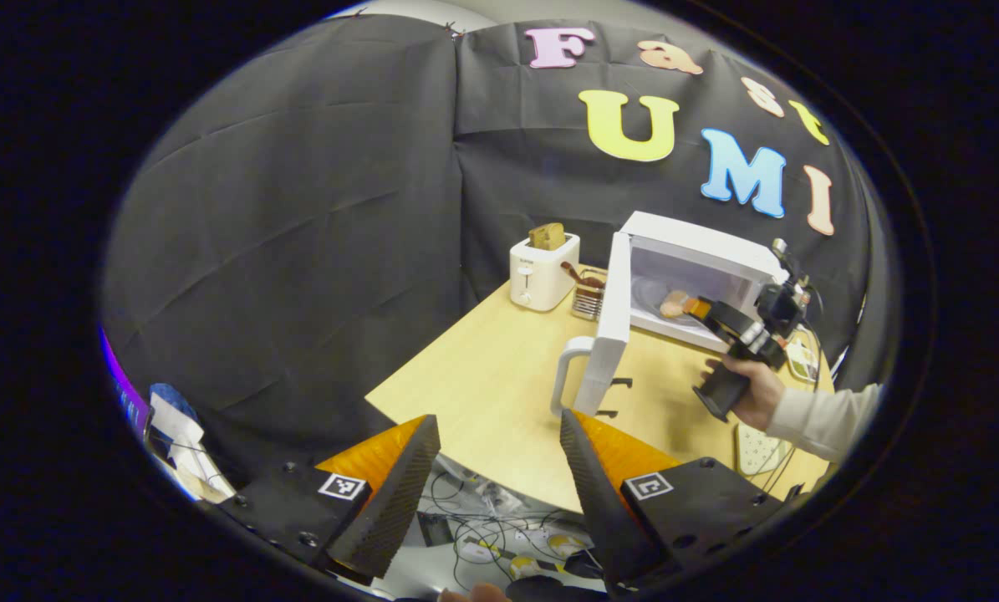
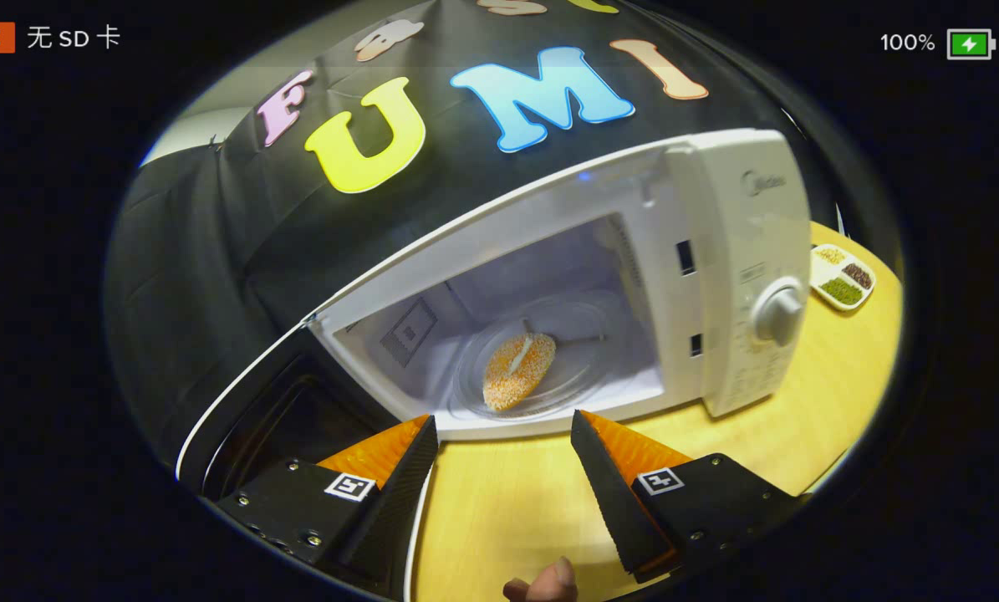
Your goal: Open the microwave oven with the left hand, put the food in, and close the microwave oven.
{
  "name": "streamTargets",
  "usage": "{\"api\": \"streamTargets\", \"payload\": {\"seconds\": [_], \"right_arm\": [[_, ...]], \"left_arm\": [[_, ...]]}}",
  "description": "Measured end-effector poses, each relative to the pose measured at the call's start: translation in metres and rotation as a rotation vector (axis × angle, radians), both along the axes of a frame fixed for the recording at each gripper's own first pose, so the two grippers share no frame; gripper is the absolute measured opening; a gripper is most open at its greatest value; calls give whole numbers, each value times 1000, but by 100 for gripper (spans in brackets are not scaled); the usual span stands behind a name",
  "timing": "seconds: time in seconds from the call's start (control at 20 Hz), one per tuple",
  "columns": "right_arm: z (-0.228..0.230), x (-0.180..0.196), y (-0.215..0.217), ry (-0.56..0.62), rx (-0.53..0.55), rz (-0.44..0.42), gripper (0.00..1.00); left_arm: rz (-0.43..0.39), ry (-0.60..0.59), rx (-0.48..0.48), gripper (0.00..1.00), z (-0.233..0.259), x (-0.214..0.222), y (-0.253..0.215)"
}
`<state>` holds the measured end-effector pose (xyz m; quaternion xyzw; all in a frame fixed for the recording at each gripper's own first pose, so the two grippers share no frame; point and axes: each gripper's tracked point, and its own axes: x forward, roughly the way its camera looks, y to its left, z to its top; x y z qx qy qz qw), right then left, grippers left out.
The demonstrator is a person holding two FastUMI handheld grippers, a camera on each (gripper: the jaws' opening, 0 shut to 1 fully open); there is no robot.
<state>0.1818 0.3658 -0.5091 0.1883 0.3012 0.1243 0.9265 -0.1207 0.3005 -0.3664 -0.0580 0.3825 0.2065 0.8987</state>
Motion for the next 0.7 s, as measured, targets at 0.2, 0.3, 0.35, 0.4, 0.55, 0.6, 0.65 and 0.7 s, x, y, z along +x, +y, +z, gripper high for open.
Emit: {"api": "streamTargets", "payload": {"seconds": [0.2,0.3,0.35,0.4,0.55,0.6,0.65,0.7], "right_arm": [[16,-61,-39,54,-70,41,98],[38,-82,-54,28,-106,32,98],[48,-91,-63,12,-126,24,98],[55,-101,-68,8,-139,21,98],[86,-125,-93,-17,-181,-14,98],[98,-133,-103,-29,-196,-22,98],[109,-142,-113,-41,-213,-29,98],[118,-151,-123,-48,-232,-29,98]], "left_arm": [[-81,-63,-36,94,-16,21,19],[-120,-100,-54,93,-22,30,30],[-135,-119,-72,100,-25,35,35],[-149,-136,-94,100,-30,39,38],[-213,-173,-124,96,-43,59,46],[-239,-173,-129,93,-50,67,46],[-268,-172,-125,96,-56,76,46],[-299,-170,-109,93,-62,84,46]]}}
